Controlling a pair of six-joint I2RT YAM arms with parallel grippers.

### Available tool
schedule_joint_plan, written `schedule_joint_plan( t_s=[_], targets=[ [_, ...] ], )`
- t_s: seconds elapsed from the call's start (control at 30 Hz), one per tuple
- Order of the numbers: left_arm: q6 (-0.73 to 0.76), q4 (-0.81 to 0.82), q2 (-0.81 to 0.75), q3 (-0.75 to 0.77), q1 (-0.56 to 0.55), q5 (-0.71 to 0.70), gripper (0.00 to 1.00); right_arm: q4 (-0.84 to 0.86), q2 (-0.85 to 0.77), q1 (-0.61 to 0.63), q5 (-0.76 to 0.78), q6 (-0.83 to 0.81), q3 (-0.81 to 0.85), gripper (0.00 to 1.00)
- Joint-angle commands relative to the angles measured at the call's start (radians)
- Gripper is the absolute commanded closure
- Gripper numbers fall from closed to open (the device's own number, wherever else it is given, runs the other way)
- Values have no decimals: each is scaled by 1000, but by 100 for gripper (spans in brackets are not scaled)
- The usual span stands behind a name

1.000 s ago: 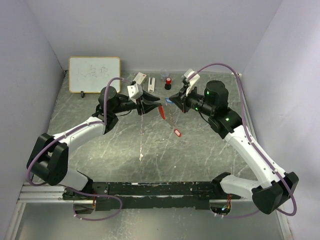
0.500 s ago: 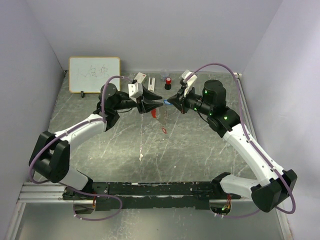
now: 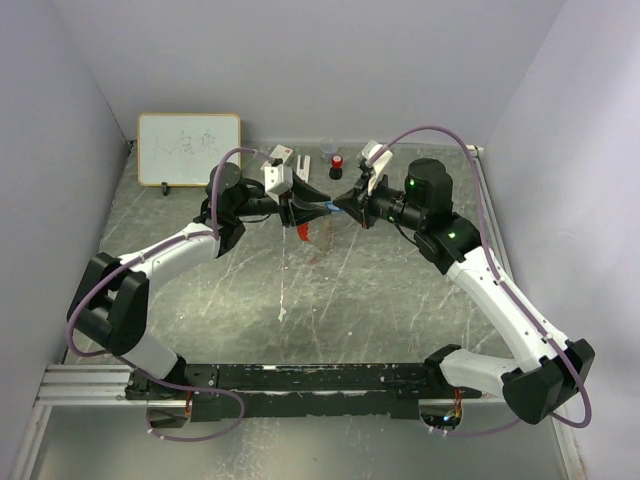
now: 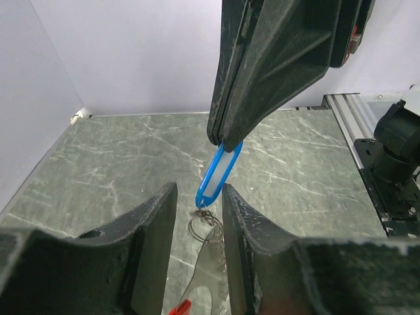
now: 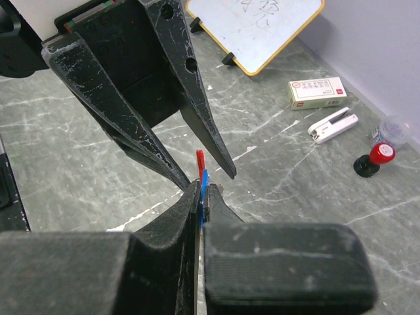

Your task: Put the keys on the keyring

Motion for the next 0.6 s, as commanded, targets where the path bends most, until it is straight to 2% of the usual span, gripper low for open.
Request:
schedule_joint_plan(
  t_s=[0.0, 0.13, 0.23, 0.37, 0.47, 0.57],
  targets=[
    [8, 15, 5, 45, -11, 48, 56, 21, 4, -2, -25, -15, 39, 100],
    [6, 25, 9, 50, -13, 64, 57, 21, 7, -2, -31, -15, 39, 100],
    [8, 19, 15, 58, -15, 81, 62, 24, 7, -2, -33, -15, 39, 100],
    [-8, 38, 24, 57, -17, 107, 77, 27, 10, -2, -35, -15, 39, 100],
    [-10, 35, 29, 61, -17, 122, 92, 30, 9, -2, -36, -13, 35, 100],
    [-13, 44, 28, 56, -17, 123, 93, 30, 9, -3, -35, -13, 32, 100]
  ],
)
